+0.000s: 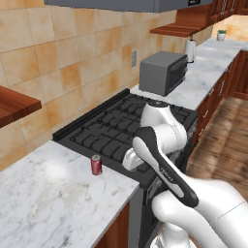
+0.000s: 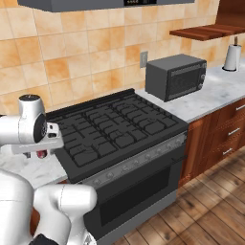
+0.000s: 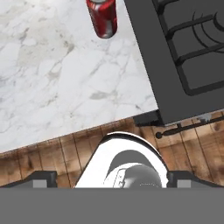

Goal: Four empty soda cans are scattered around the kitchen. Gather all the cans and cluster them next to the stove for recycling.

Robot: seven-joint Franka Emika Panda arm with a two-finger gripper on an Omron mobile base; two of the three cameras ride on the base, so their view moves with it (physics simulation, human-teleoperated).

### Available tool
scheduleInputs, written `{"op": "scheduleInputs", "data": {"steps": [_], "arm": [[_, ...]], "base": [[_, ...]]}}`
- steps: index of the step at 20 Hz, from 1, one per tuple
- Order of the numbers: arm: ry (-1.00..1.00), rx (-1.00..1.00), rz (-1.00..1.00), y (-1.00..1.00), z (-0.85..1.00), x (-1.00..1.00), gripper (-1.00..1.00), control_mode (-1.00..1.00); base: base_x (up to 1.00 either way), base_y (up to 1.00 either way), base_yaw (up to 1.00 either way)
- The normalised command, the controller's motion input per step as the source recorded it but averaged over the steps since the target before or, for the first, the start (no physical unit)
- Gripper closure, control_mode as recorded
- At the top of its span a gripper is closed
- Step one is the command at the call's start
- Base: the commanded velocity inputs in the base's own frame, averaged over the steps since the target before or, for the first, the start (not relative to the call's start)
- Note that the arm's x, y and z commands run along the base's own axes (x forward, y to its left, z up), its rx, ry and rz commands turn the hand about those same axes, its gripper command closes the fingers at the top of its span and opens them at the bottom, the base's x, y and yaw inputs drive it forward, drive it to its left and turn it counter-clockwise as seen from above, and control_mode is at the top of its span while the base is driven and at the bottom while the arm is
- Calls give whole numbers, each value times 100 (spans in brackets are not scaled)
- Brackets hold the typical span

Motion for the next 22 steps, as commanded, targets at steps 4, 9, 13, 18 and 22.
{"op": "scheduleInputs", "data": {"steps": [4,9,13,18,22], "arm": [[1,0,-4,-7,0,-2,-100,-100],[0,0,0,0,0,0,-100,-100],[0,0,0,0,0,0,-100,100],[0,0,0,0,0,0,-100,100],[0,0,0,0,0,0,-100,100]], "base": [[0,0,0],[0,0,0],[-53,-9,-15],[-54,-34,-57],[-22,-37,-62]]}}
